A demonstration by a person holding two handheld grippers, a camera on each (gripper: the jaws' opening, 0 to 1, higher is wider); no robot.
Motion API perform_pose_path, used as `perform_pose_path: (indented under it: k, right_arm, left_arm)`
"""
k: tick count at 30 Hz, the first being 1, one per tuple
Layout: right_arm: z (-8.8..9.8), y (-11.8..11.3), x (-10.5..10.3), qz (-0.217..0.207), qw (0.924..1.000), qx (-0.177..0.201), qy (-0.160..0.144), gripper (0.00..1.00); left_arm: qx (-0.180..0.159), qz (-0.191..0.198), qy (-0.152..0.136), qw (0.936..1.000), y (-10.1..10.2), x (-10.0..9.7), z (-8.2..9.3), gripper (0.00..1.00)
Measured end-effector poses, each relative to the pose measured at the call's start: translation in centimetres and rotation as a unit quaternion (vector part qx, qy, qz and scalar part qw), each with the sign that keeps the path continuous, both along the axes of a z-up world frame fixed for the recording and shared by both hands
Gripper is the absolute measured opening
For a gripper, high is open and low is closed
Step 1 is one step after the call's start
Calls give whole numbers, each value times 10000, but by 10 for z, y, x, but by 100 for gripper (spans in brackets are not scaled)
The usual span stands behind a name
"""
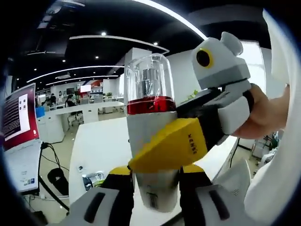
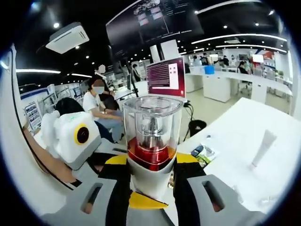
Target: Arrange the skincare products in the storage area until every visible bottle or jar stands upright without overlapping.
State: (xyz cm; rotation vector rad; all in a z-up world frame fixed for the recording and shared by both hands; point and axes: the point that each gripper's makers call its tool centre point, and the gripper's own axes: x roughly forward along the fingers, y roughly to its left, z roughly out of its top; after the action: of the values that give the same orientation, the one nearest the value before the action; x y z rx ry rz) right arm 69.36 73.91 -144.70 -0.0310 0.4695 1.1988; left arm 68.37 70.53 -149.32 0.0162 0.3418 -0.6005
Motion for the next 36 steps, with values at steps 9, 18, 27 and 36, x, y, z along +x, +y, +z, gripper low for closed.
perform_pose_path:
  k: [9,18,27,36]
  right_arm:
    - [4,-17,27,-251,9994,167,144,31]
    - [5,-44,55,-574,9979,154,242,31]
    - [0,-61,83,-572,9973,166,424,31]
    - [-2,-89,122,-873,9952,173,396,31]
  left_arm:
    - [345,-198,668,9970,12,-3,-49,50]
    - [1012,-340,1208,9869,22,-3,-114,53]
    - [1696,-503,1420,9739,25,5,-141,52]
    - [2022,-447,1370,9687,32,24,-158,51]
